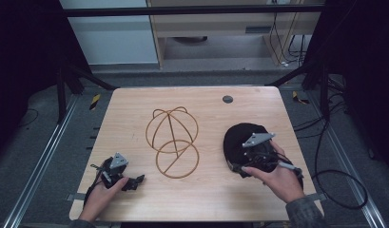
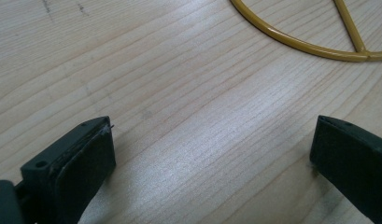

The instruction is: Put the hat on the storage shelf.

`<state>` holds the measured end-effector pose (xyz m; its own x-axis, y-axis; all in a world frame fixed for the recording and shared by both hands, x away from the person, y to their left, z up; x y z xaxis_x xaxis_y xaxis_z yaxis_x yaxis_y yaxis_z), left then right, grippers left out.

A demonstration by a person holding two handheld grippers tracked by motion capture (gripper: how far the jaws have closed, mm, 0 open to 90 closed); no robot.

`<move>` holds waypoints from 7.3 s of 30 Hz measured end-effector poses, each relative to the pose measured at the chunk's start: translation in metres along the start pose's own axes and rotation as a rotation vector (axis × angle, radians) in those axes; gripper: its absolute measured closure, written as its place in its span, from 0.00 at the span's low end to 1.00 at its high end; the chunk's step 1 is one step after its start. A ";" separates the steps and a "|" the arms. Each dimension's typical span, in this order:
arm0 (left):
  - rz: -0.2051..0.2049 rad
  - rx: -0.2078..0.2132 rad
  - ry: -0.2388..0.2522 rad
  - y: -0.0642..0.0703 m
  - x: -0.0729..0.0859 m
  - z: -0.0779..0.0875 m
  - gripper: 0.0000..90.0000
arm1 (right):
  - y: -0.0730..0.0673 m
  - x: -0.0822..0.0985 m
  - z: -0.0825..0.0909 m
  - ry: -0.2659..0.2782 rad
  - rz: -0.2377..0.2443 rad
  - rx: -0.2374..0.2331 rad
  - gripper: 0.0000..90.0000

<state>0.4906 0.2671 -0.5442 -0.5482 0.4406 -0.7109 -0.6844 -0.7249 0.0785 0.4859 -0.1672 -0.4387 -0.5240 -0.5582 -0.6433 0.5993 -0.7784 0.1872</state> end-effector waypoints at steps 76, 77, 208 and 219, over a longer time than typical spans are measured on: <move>0.003 -0.001 0.002 0.000 0.000 0.000 0.00 | 0.091 -0.037 -0.054 -0.250 -0.028 -0.079 0.80; 0.004 -0.001 0.002 0.000 0.000 0.000 0.00 | 0.091 -0.037 -0.053 -0.248 -0.031 -0.079 0.80; -0.001 -0.002 0.001 0.000 0.000 0.000 0.00 | 0.047 -0.138 0.132 0.191 0.108 -0.087 0.81; -0.001 -0.001 -0.002 0.000 0.000 0.000 0.00 | 0.034 -0.157 0.138 0.238 0.123 -0.105 0.81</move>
<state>0.4908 0.2672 -0.5440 -0.5484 0.4422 -0.7097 -0.6842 -0.7253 0.0768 0.5050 -0.1454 -0.2293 -0.2947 -0.5536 -0.7789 0.7154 -0.6682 0.2043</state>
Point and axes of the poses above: each handheld gripper's, and its own axes: z roughly backward along the jaws, x roughly out of its underside, y roughly to its right, the point moved 5 cm from there along -z, roughly forward along the jaws, and after that the axes turned 8 degrees about x, right-handed, at the moved point
